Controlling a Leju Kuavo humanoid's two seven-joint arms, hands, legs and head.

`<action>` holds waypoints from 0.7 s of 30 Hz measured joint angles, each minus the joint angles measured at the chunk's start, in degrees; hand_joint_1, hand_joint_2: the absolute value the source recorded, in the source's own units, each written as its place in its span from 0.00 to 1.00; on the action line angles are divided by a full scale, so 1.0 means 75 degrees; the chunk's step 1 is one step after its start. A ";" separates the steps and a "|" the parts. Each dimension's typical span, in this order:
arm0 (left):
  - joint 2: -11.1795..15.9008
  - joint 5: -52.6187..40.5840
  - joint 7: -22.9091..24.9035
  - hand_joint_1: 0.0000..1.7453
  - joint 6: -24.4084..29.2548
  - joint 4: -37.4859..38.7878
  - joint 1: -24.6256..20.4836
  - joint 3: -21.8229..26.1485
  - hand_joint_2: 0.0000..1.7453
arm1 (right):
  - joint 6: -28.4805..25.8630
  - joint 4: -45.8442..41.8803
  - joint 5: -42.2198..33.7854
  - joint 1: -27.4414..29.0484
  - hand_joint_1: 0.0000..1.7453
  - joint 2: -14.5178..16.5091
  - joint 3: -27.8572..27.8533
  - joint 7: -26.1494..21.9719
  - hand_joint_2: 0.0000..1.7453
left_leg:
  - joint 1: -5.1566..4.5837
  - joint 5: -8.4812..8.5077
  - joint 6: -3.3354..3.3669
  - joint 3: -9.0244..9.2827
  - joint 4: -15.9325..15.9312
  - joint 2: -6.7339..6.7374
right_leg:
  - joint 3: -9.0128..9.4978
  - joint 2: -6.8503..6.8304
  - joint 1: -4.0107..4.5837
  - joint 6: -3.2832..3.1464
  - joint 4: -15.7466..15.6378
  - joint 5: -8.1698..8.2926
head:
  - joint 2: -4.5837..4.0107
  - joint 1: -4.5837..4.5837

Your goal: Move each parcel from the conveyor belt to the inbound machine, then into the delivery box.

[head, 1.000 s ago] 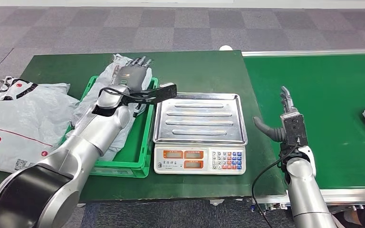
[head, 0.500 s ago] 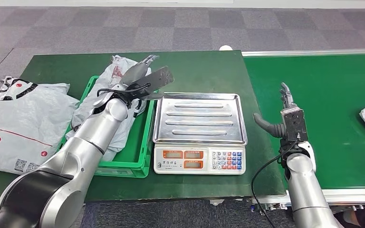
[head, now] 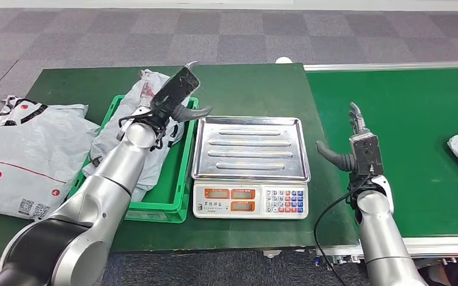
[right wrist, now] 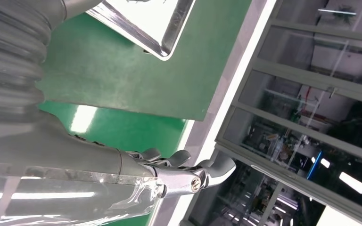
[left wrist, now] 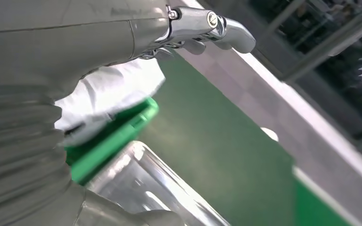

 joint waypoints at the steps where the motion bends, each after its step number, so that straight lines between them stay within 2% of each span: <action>1: -0.0030 0.0335 -0.0156 0.00 -0.0016 -0.0063 0.0054 0.0000 1.00 | -0.0025 -0.0007 -0.0012 0.0031 0.00 0.0007 0.0001 -0.0010 1.00 | 0.0000 0.0000 0.0000 0.0000 0.0000 0.0000 | 0.0000 0.0000 0.0000 0.0000 0.0000 -0.0001 | 0.0000 0.0000; 5: -0.0308 0.1958 -0.0885 0.00 0.0153 -0.0428 0.0391 -0.0066 1.00 | -0.0009 -0.0107 -0.0143 0.0243 0.00 0.0040 0.0072 -0.0096 1.00 | -0.0003 -0.0008 0.0001 -0.0001 0.0001 -0.0002 | 0.0000 -0.0001 -0.0004 0.0001 -0.0001 -0.0003 | 0.0000 -0.0001; 10: -0.0771 0.4426 -0.1139 0.00 0.0998 -0.0591 0.0700 -0.0865 1.00 | -0.0055 -0.0070 -0.0386 0.0081 0.00 0.0257 0.0475 -0.0224 1.00 | -0.0004 -0.0017 -0.0004 -0.0006 0.0000 0.0006 | -0.0004 0.0009 -0.0005 0.0001 -0.0002 -0.0004 | 0.0000 0.0001; 15: -0.0926 0.5019 -0.1428 0.00 0.1162 -0.0429 0.0735 -0.1395 1.00 | -0.0144 0.0342 -0.0763 -0.0494 0.00 0.0491 0.0933 -0.0298 1.00 | 0.0001 -0.0010 -0.0011 0.0000 0.0000 0.0013 | -0.0006 0.0014 0.0001 -0.0001 0.0000 -0.0003 | 0.0000 0.0000; 21: -0.0946 0.5044 -0.1581 0.00 0.1531 -0.0399 0.0878 -0.1744 1.00 | -0.0218 0.0463 -0.1019 -0.0583 0.00 0.0511 0.1055 -0.0298 1.00 | 0.0003 -0.0011 -0.0014 0.0000 0.0000 0.0009 | -0.0006 0.0013 0.0002 -0.0003 0.0000 -0.0005 | 0.0000 0.0000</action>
